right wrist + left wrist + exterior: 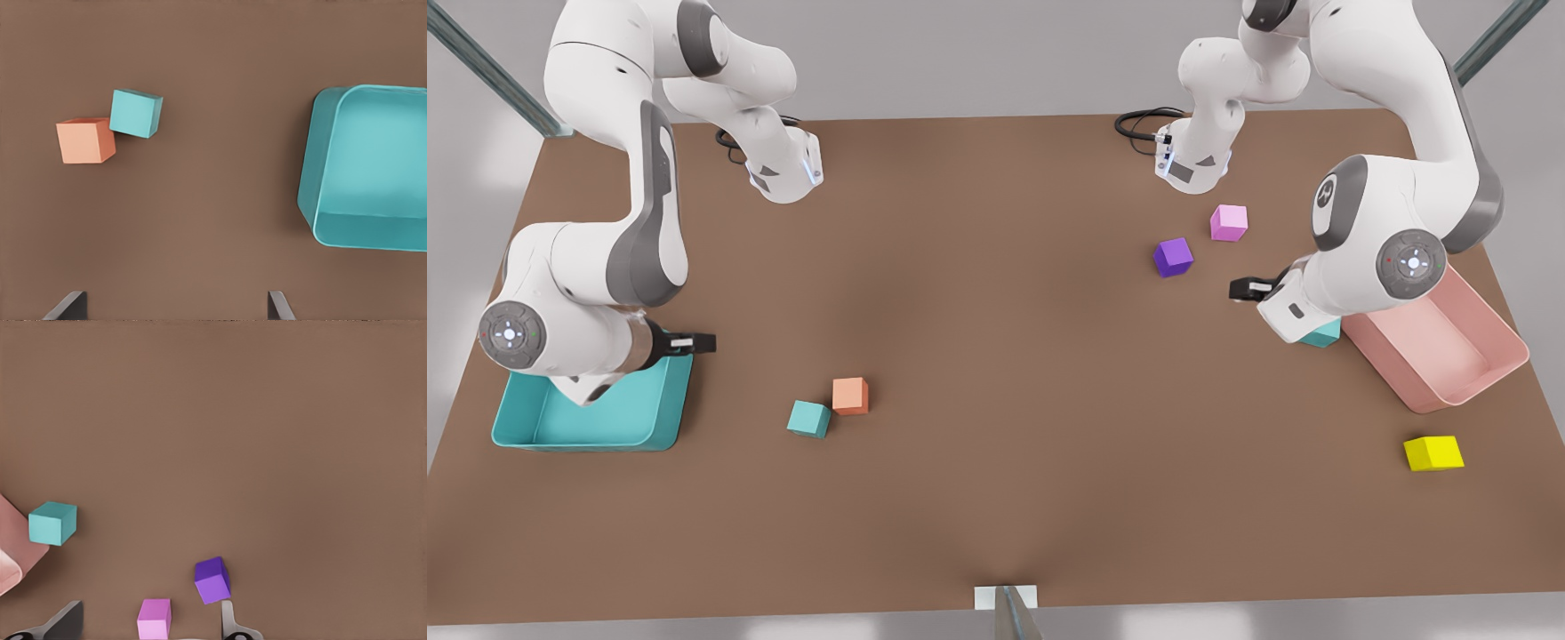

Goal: Stack the two blue cubes on top of each other

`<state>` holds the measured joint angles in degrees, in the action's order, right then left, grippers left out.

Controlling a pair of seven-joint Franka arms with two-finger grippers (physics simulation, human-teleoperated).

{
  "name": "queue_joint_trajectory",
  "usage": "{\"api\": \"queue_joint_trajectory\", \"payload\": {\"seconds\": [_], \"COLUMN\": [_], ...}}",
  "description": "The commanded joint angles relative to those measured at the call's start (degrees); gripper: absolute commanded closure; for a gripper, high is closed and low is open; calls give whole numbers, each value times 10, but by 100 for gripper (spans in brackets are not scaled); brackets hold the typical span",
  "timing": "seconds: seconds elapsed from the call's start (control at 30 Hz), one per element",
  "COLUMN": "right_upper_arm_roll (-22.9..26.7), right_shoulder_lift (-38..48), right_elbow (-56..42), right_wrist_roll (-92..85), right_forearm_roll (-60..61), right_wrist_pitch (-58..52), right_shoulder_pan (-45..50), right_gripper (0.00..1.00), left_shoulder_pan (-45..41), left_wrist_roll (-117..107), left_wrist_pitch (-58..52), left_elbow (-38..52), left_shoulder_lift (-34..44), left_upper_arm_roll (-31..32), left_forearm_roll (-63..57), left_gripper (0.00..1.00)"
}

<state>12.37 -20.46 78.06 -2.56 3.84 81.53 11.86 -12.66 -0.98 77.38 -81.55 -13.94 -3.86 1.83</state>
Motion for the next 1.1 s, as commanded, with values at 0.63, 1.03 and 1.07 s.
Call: {"api": "queue_joint_trajectory", "payload": {"seconds": [0.63, 1.03, 1.07], "right_upper_arm_roll": [-4, -5, -6], "right_shoulder_lift": [-157, -179, -179], "right_elbow": [112, 132, 137], "right_wrist_roll": [168, 79, 79], "right_forearm_roll": [97, 103, 103], "right_wrist_pitch": [378, 442, 449], "right_shoulder_pan": [95, 74, 75], "right_gripper": [0, 1, 1], "left_shoulder_pan": [20, 25, 25], "left_wrist_roll": [6, 18, 18], "left_wrist_pitch": [41, 39, 39], "left_elbow": [-20, -22, -21], "left_shoulder_lift": [-43, -44, -44], "left_upper_arm_roll": [-6, -4, -4], "left_forearm_roll": [12, 15, 15], "left_gripper": [0, 0, 0]}}
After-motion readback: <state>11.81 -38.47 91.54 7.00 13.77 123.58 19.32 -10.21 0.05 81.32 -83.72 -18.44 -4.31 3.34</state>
